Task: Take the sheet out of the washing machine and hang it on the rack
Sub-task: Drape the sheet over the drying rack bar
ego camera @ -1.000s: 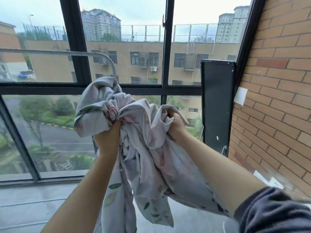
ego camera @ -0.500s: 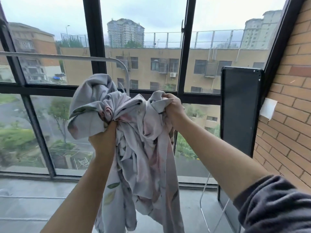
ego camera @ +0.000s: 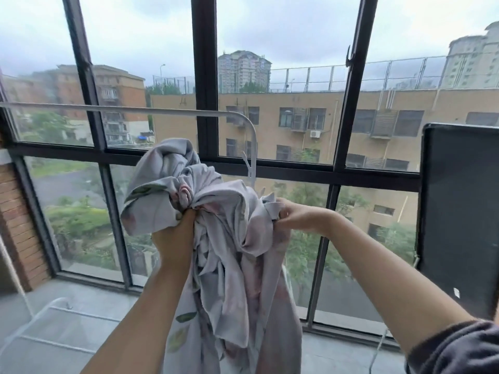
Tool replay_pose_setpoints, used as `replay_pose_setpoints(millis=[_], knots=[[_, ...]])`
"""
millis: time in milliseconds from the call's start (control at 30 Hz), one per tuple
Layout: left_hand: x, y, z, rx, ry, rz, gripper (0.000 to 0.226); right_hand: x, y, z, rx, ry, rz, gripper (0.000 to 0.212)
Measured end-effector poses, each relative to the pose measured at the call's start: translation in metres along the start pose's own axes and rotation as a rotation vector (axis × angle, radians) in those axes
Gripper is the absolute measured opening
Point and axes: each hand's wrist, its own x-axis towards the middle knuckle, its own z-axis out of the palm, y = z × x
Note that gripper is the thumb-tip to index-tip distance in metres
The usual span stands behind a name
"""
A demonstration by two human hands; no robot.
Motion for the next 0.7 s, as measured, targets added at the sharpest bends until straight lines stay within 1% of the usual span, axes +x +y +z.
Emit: replay_pose_setpoints(millis=[33,100,133,167,200,233,267,300,333,400,467,500,600,700], knots=[[0.013,-0.001,-0.007,-0.019,-0.006,0.011,0.038,0.004,-0.012,0.001,0.09,0.047,-0.026,0.072],[0.041,0.002,-0.019,-0.051,-0.026,0.021,0.04,0.022,-0.033,0.005,0.193,0.166,-0.051,0.106],[0.055,0.004,-0.025,-0.066,-0.044,0.024,0.04,0.035,-0.044,0.011,0.206,0.173,-0.067,0.123],[0.076,0.007,-0.032,-0.082,-0.07,0.031,0.039,0.055,-0.058,0.021,0.189,0.16,-0.083,0.133],[0.089,0.011,-0.035,-0.102,-0.105,0.03,0.035,0.072,-0.068,0.033,0.157,0.134,-0.096,0.134],[0.107,0.016,-0.038,-0.128,-0.148,0.035,0.032,0.095,-0.079,0.048,0.135,0.125,-0.123,0.123],[0.115,0.019,-0.037,-0.134,-0.191,0.038,0.032,0.11,-0.085,0.059,0.133,0.14,-0.169,0.101],[0.126,0.021,-0.037,-0.136,-0.221,0.048,0.032,0.127,-0.092,0.069,0.141,0.194,-0.226,0.078],[0.14,0.022,-0.039,-0.136,-0.242,0.061,0.032,0.144,-0.097,0.079,0.173,0.265,-0.292,0.065],[0.167,0.026,-0.042,-0.166,-0.266,0.071,0.024,0.17,-0.106,0.086,0.255,0.444,-0.382,0.054],[0.193,0.032,-0.038,-0.192,-0.286,0.086,0.016,0.189,-0.118,0.08,0.366,0.604,-0.429,0.037],[0.202,0.038,-0.034,-0.192,-0.298,0.1,0.013,0.196,-0.125,0.076,0.392,0.645,-0.448,0.029],[0.242,0.045,-0.011,-0.181,-0.308,0.208,0.016,0.221,-0.148,0.06,0.391,0.715,-0.519,0.026],[0.283,0.052,0.017,-0.171,-0.323,0.305,0.018,0.248,-0.164,0.031,0.426,0.779,-0.598,0.016]])
